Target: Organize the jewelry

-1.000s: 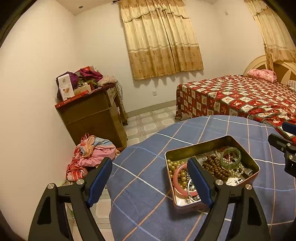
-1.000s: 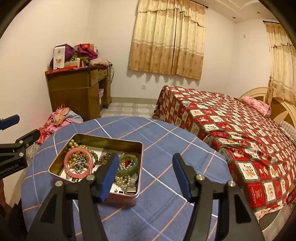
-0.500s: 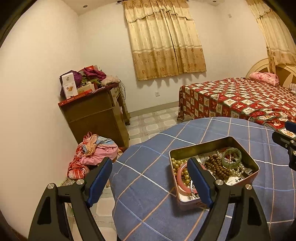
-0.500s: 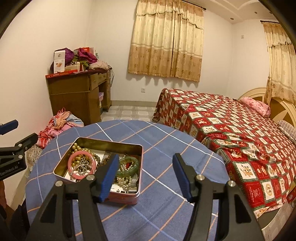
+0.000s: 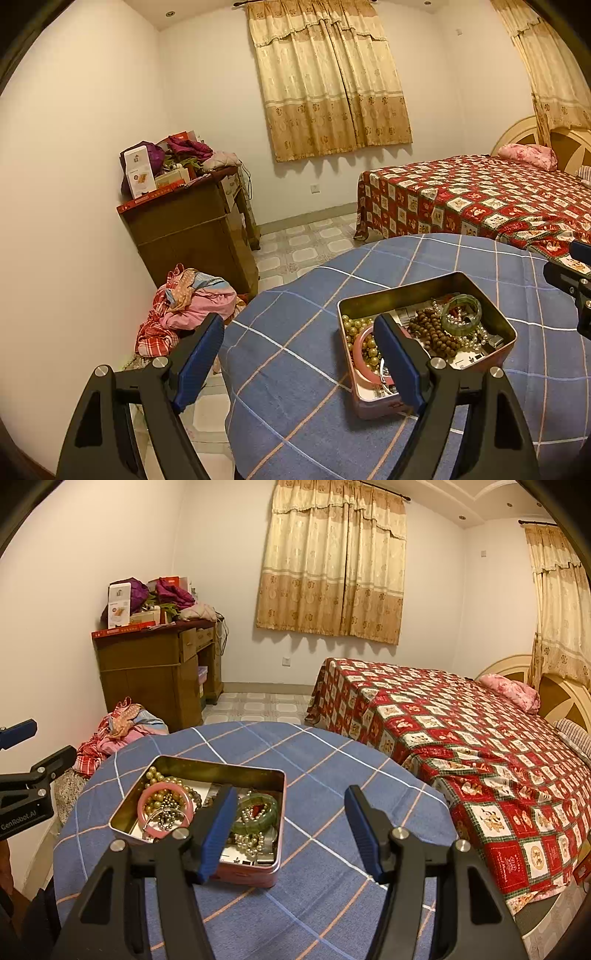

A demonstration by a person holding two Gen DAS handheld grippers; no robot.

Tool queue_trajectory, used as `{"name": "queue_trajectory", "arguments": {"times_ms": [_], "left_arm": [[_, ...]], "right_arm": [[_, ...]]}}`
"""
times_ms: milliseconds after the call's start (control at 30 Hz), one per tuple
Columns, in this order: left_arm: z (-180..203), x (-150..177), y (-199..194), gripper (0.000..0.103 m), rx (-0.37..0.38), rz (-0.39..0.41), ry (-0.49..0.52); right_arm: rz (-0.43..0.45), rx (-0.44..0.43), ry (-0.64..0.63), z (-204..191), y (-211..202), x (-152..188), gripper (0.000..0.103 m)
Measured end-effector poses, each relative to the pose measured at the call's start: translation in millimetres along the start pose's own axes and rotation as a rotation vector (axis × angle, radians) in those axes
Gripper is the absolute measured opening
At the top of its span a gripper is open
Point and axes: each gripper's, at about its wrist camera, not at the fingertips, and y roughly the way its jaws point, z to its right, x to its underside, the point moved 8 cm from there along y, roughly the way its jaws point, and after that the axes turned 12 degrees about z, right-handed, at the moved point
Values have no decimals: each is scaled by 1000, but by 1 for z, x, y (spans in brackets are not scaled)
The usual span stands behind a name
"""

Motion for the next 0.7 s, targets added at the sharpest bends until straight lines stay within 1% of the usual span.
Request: {"name": "queue_trajectory", "arguments": {"times_ms": [500, 600, 700], "left_arm": [[1, 4, 2, 83, -6, -16, -3], [3, 6, 2, 83, 12, -27, -12], [4, 6, 2, 83, 15, -27, -5]], "right_arm": [[-6, -4, 2, -3, -2, 1, 62], [-3, -2, 2, -4, -2, 1, 62], [-4, -2, 2, -2, -2, 1, 63]]}}
